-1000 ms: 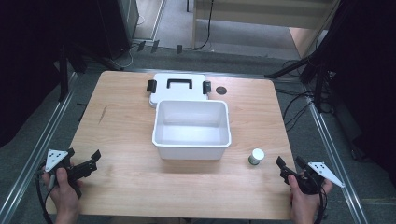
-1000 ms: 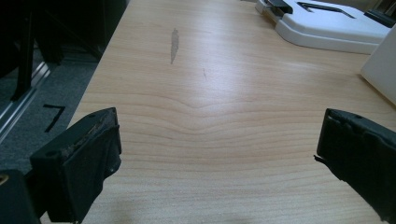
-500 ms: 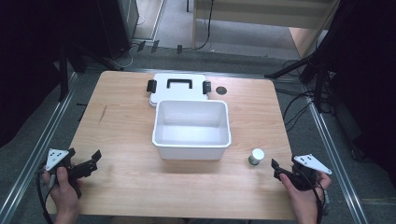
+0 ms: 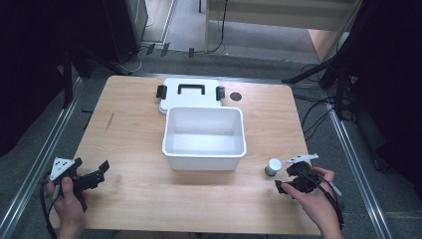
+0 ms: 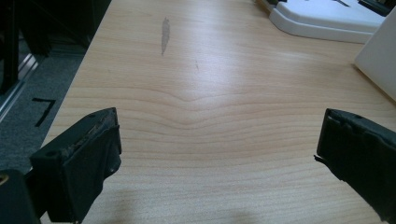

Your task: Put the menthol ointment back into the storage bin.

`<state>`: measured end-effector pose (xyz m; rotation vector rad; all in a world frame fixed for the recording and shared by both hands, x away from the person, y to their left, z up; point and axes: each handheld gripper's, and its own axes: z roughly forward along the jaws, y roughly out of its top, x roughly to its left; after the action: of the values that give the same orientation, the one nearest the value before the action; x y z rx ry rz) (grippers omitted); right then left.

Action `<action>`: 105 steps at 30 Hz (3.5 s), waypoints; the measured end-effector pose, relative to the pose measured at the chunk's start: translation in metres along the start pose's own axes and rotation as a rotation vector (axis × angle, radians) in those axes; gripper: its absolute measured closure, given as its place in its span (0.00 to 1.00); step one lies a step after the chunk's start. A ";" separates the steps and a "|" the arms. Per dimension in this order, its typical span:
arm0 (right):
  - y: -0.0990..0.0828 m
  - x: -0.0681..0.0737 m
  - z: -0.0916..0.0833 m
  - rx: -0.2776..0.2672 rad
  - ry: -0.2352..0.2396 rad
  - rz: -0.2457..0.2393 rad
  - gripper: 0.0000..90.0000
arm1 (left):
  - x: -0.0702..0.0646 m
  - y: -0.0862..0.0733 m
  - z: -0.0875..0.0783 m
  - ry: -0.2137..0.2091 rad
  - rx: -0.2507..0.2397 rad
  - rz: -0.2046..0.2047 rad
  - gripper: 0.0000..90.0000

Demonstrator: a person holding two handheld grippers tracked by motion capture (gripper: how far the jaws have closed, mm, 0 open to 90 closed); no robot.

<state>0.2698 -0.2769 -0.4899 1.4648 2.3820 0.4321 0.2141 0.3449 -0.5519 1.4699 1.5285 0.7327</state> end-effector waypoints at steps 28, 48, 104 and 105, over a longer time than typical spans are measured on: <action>0.076 0.012 0.023 0.277 0.002 -0.036 0.34 | -0.001 0.001 0.002 0.007 0.028 0.007 0.00; 0.089 0.013 0.025 0.307 0.045 -0.072 0.57 | -0.001 0.001 0.003 0.004 0.029 0.003 0.00; 0.223 0.067 -0.075 0.217 0.059 -0.326 0.57 | 0.000 0.002 0.004 0.002 0.039 0.003 0.00; 0.224 0.069 -0.075 0.217 0.058 -0.330 0.57 | 0.000 0.002 0.004 0.002 0.039 0.003 0.00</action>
<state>0.3898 -0.1251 -0.3373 1.1167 2.7222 0.1410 0.2179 0.3444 -0.5521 1.5012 1.5506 0.7098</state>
